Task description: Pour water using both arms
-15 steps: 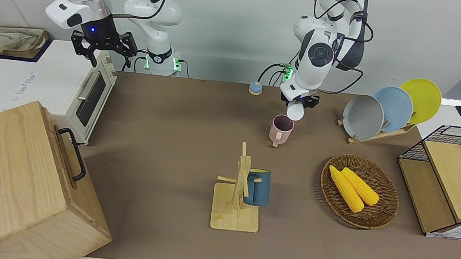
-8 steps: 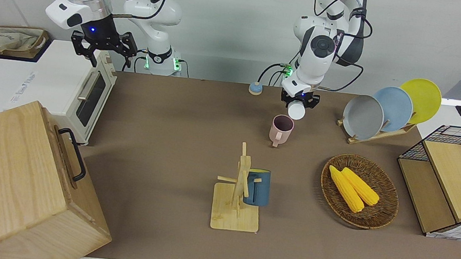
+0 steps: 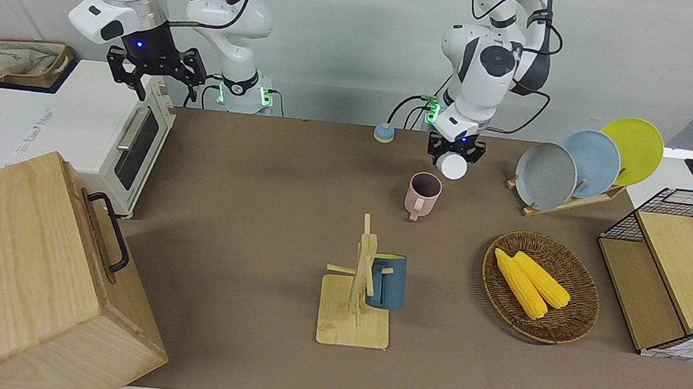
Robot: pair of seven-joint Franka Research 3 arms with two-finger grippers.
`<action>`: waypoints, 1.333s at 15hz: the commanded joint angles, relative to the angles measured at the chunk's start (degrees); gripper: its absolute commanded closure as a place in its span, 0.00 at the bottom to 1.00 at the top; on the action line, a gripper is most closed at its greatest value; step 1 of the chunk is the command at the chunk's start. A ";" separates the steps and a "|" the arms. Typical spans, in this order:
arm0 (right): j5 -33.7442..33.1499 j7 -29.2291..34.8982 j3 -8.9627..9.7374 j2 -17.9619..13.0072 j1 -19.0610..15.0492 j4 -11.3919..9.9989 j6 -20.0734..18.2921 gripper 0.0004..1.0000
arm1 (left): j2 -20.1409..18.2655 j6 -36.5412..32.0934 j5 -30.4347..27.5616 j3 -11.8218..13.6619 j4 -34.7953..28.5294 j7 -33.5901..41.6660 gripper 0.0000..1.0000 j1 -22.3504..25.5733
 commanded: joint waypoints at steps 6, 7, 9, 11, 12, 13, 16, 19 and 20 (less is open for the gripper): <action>0.28 -1.15 -0.03 -0.95 -0.29 -1.16 0.14 0.01 | -1.39 12.55 0.21 -0.04 0.06 -0.81 1.00 11.45; 0.28 -1.15 -0.04 -1.04 -0.29 -1.16 0.14 0.01 | -0.95 14.22 0.21 -0.04 0.15 -0.81 1.00 12.59; 0.28 -1.15 0.05 -1.04 -0.29 -1.16 0.14 0.01 | -0.68 17.56 0.21 -0.13 0.50 -0.81 1.00 15.05; 0.28 -1.15 0.05 -0.95 -0.29 -1.16 0.14 0.01 | 0.19 19.94 0.12 -0.13 1.73 -0.90 1.00 16.90; 0.28 -1.15 -0.03 -0.95 -0.29 -1.16 0.14 0.01 | 0.28 20.82 0.12 -0.13 2.60 -0.99 1.00 17.61; 0.28 -1.15 -0.04 -0.95 -0.29 -1.16 0.14 0.01 | 0.89 21.35 0.12 -0.13 4.35 -0.99 1.00 18.92; 0.28 -1.15 -0.04 -0.95 -0.29 -1.16 0.14 0.01 | 1.51 25.38 0.12 -0.13 7.53 -0.90 1.00 22.26; 0.28 -1.15 -0.04 -1.04 -0.29 -1.16 0.14 0.01 | 2.57 28.91 0.30 -0.13 11.39 -0.46 1.00 24.11; 0.28 -1.15 0.05 -1.04 -0.29 -1.16 0.14 0.01 | 3.61 29.00 0.65 -0.04 12.88 -0.03 1.00 24.64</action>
